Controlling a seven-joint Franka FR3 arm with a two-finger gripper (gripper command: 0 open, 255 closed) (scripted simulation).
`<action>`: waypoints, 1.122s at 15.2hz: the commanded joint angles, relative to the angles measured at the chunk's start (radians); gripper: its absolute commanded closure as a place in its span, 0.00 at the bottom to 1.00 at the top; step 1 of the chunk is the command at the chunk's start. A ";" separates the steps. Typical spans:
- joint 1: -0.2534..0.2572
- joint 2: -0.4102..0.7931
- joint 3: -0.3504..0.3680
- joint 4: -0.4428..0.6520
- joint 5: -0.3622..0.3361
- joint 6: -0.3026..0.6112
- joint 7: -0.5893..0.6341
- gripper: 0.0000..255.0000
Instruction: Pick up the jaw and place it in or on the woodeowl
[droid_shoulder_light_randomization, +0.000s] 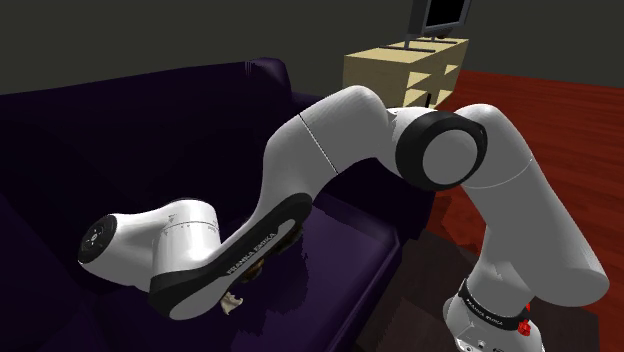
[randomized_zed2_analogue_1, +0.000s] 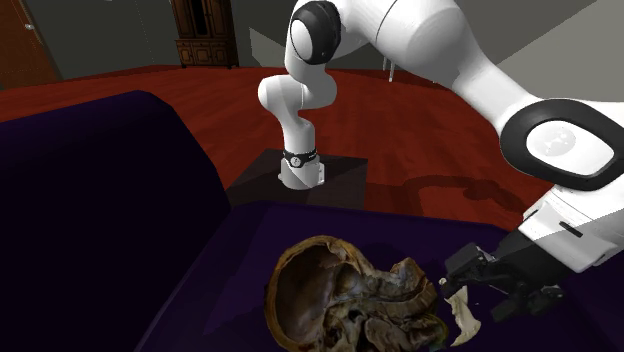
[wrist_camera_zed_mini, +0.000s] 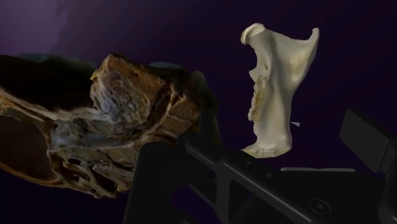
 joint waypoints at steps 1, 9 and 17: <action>0.000 0.000 0.000 0.000 0.000 0.000 0.000 0.00; 0.000 0.000 0.000 -0.002 0.000 0.001 0.001 1.00; -0.003 -0.033 0.009 0.014 0.014 -0.042 -0.018 1.00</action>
